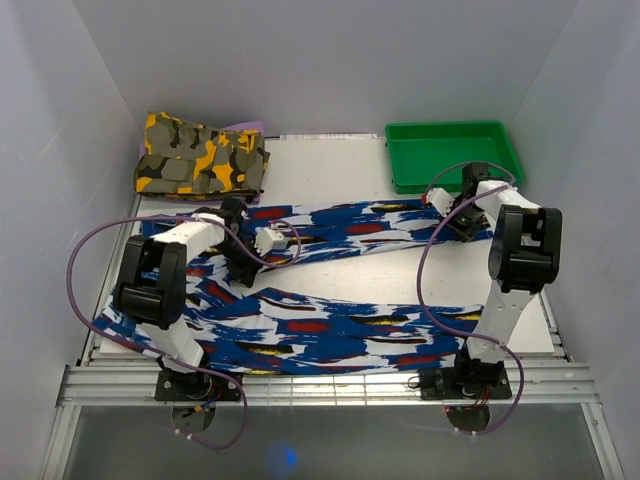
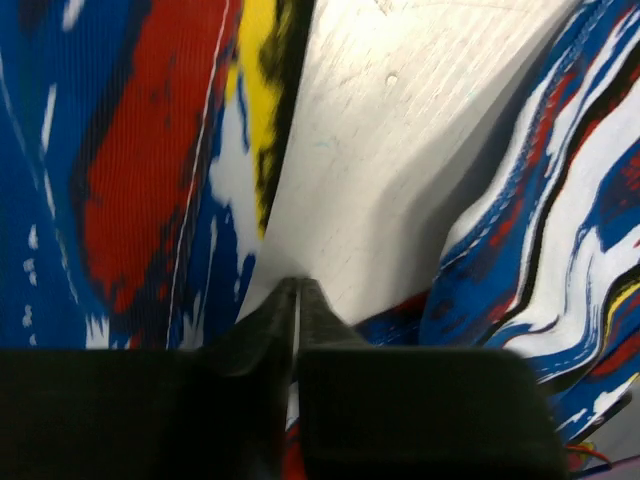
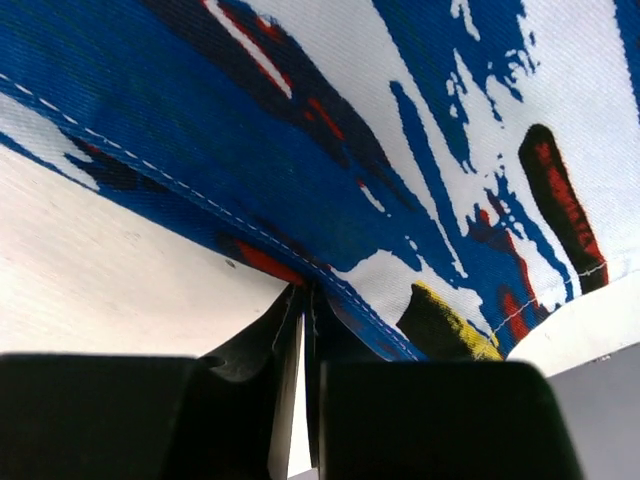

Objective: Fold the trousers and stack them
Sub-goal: Flatten the trousers out

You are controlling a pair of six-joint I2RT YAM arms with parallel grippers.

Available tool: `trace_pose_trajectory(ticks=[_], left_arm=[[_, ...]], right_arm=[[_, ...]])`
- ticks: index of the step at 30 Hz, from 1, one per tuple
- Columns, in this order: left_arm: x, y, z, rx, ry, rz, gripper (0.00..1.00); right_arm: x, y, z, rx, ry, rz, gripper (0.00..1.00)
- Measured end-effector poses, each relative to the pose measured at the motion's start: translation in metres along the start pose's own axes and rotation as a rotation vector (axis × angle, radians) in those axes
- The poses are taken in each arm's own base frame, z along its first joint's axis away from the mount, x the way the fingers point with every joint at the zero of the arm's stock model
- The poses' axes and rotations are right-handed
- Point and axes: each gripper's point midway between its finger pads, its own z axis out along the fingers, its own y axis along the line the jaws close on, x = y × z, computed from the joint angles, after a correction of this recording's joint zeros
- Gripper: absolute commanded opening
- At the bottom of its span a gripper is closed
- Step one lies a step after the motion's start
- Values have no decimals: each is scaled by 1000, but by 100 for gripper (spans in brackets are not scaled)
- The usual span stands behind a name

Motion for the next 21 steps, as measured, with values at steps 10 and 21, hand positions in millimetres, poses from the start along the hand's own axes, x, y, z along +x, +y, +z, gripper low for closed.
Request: trace_pose_trajectory(ticks=[10,21], left_arm=[[-18,5,-23,-29,-31,26,54],[-44,4,-60,-88,-120,105,55]], right_arm=[[27,-4,-47,-27,13,2,71],[47,108,-76,-314,17,5,66]])
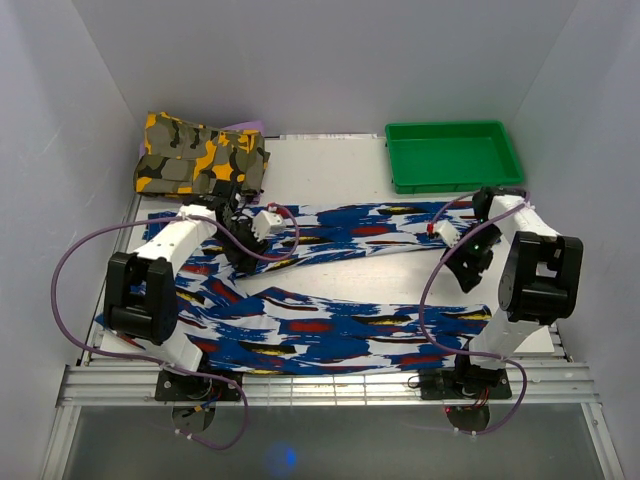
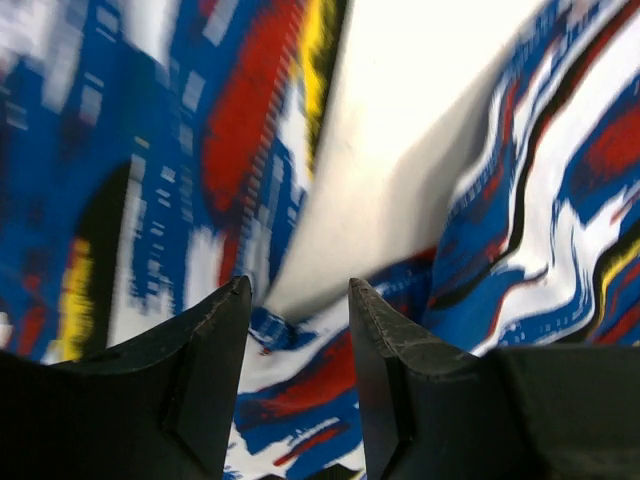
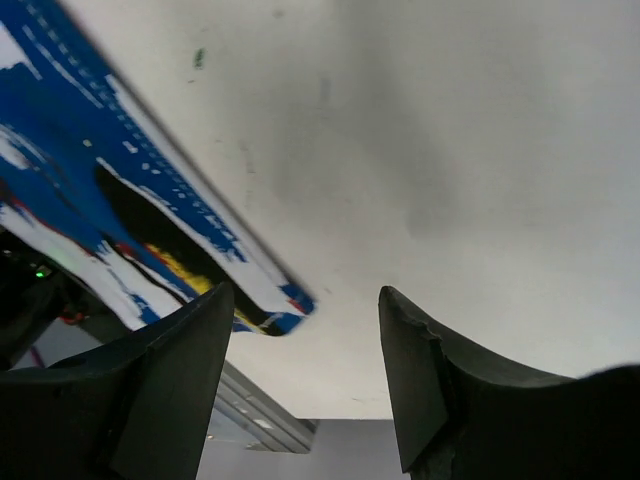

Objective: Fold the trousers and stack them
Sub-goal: Flatten the trousers out

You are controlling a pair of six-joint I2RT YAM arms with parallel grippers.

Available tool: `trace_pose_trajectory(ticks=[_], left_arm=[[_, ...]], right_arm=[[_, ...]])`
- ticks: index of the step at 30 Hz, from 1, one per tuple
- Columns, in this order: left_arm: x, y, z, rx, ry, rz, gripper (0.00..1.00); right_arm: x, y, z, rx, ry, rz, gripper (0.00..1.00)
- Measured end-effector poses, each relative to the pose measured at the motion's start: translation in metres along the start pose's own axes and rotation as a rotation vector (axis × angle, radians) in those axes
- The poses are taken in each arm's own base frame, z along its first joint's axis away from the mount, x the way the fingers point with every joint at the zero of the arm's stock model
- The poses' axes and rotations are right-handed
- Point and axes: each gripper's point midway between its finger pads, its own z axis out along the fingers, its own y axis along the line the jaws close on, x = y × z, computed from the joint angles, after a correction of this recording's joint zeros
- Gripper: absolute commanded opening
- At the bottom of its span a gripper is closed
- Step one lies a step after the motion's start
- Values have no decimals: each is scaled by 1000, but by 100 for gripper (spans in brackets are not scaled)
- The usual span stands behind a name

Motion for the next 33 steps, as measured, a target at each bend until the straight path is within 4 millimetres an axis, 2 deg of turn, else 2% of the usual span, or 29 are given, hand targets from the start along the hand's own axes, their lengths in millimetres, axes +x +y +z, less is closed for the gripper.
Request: trace_pose_trajectory(ticks=[2,4,6,10,14,16,18,19,20,22,23,25,26,29,33], left_arm=[[18,-9,5,31,53,13,55],[35,-18,9,70,103,46,54],[46,-25,9,102,139,82,54],[58,-26,10,130,184,153,53],[67,-21,19,139,220,183,49],[74,-18,25,137,244,189,46],[80,-17,30,137,259,197,42],[83,-17,31,136,264,203,35],[86,-18,33,139,268,208,30],[90,-19,34,141,278,220,21],[91,-19,34,139,280,222,12],[92,-18,33,136,283,215,1],[92,-17,32,133,282,205,0],[93,-5,27,95,266,151,0],[91,27,17,4,223,66,0]], right_arm=[[14,27,22,-92,43,13,66],[21,41,32,-135,65,16,66],[26,50,39,-160,82,14,65],[32,60,50,-177,104,1,64],[43,69,56,-171,147,-10,53],[48,70,57,-154,164,-13,50],[53,71,58,-141,181,-15,41],[54,71,59,-134,187,-16,36],[56,71,59,-130,193,-17,25],[58,69,61,-120,201,-16,13],[58,68,61,-114,204,-16,8],[59,67,61,-106,210,-11,8],[59,66,61,-104,212,-9,8],[57,57,58,-79,208,-8,8],[51,26,47,1,183,-5,8]])
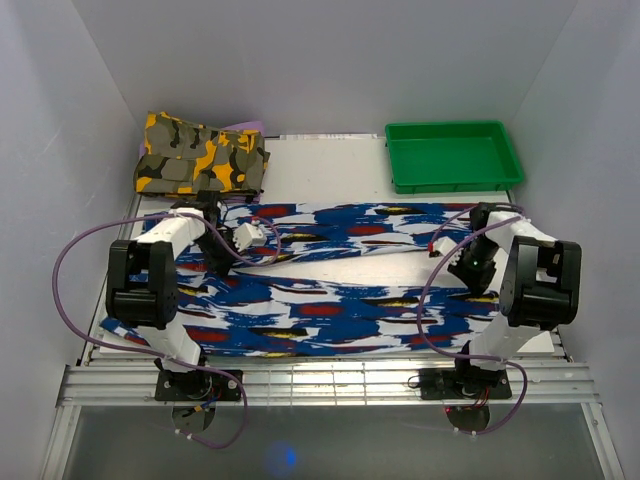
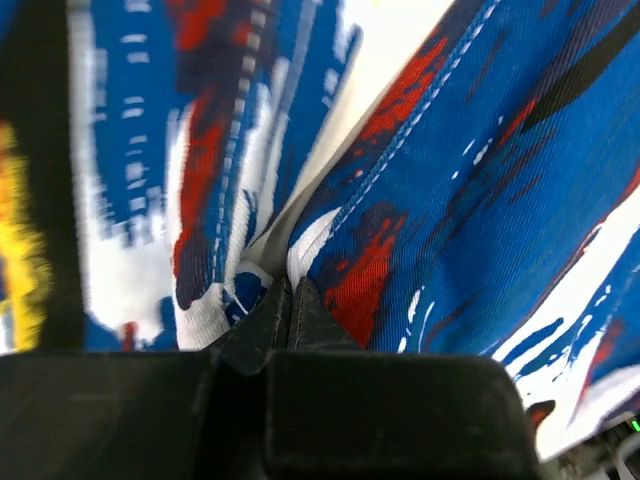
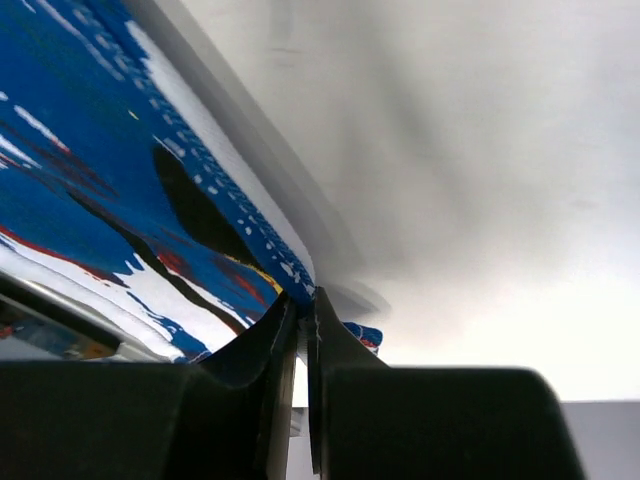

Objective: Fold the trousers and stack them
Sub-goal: Flatten the trousers out

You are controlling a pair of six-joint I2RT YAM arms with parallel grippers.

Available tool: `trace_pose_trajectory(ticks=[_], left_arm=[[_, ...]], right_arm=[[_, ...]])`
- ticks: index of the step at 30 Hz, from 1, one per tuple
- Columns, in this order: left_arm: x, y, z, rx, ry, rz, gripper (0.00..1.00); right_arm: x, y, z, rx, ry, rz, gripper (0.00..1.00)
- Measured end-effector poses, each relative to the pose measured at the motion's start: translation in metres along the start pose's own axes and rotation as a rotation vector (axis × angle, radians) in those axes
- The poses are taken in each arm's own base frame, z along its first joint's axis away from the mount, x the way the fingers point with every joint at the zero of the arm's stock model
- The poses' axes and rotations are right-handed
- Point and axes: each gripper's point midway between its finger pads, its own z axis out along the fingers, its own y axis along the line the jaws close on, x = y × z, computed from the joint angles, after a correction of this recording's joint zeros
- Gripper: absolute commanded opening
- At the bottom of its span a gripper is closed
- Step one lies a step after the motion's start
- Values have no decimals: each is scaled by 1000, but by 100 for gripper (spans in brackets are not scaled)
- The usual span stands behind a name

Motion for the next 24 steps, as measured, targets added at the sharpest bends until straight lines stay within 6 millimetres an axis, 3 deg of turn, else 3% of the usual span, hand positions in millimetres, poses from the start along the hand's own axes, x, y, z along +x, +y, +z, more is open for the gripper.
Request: trace_pose_trajectory(ticks=[6,11,14,18,19,20,21,24], left_arm=[[-8,22,-1,-78,-57,-45,0],[-18,30,-1,-111,-100,-52,0],[-20,29,-1,-109,-114,-50,9],[-28,25,-8,-104,-158,-48,13],[-31,23,-11,-99,-173,-47,18],[-34,22,-15,-98,-188,-43,22],[-37,21,-21,-95,-202,-41,35],[-49,24,-40,-110,-252,-43,50]], right_arm=[[0,-40,-9,69,-33,32,8],[12,-40,1,34,-2,59,8],[15,-37,2,35,12,60,8],[23,-30,4,38,44,59,8],[26,-28,4,38,52,58,31],[27,-26,4,34,57,55,43],[28,-25,3,31,61,58,50],[23,-31,-7,24,29,70,54]])
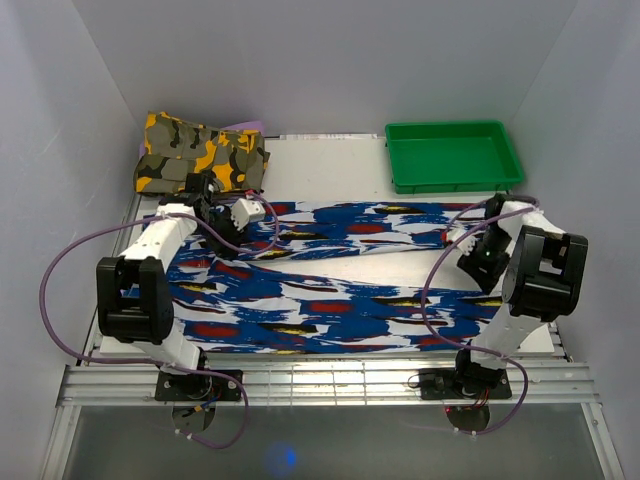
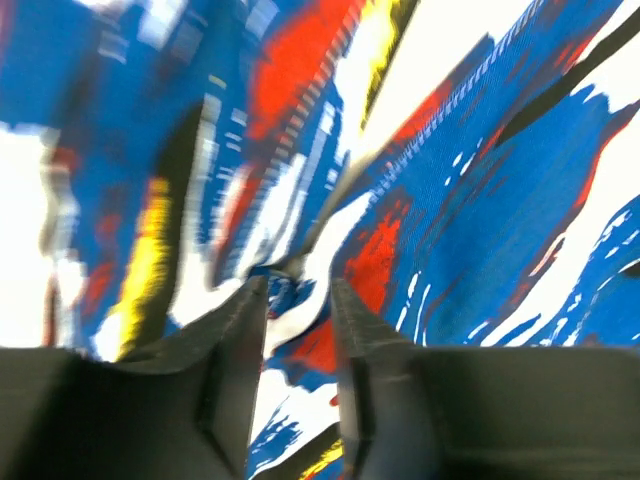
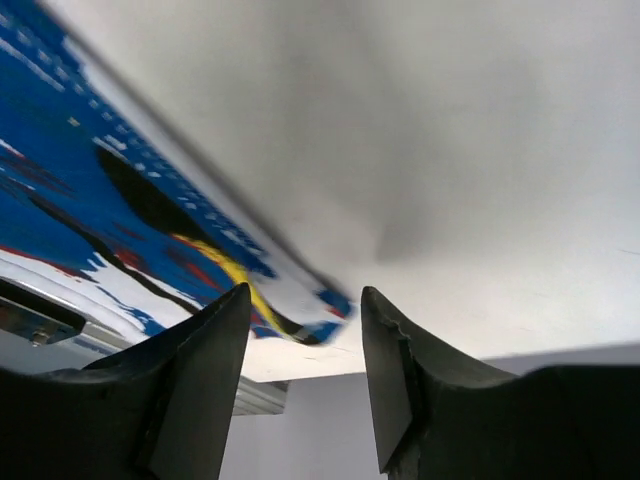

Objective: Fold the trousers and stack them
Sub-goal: Flatten the trousers out

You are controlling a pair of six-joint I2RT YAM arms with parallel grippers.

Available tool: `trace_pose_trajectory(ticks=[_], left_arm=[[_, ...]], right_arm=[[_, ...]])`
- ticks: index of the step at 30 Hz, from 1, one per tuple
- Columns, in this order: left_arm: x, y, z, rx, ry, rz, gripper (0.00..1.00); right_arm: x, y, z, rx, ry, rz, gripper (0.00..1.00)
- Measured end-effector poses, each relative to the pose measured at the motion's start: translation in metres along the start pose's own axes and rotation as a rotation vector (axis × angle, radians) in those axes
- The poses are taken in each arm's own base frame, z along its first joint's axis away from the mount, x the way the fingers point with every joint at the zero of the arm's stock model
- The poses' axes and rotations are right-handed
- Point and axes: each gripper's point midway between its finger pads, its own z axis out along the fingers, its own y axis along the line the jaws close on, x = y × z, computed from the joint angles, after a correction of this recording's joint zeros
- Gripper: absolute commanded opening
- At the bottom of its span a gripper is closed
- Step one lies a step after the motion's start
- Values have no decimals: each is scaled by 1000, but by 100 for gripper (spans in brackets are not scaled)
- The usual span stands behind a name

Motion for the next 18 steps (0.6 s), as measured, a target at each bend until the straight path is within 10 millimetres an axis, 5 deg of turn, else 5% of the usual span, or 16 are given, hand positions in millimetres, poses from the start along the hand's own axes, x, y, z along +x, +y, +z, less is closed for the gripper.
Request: trace_pose_trajectory(ticks=[6,9,12,18], left_arm=[[-36,13,-29,-63,-110,5,52],[-37,16,-24,-64,-108,-21,52],[-32,18,-10,-47,-86,-61,52],[-17,16,24,12,-15,-124,54]], right_arm=[[-62,-88,-78,229,-250,9,52],[-87,-111,-99,290,-317,-18,51],[-107,-115,-88,278,-321,-60,51],[-119,-96,-31,182,-253,-157,56]])
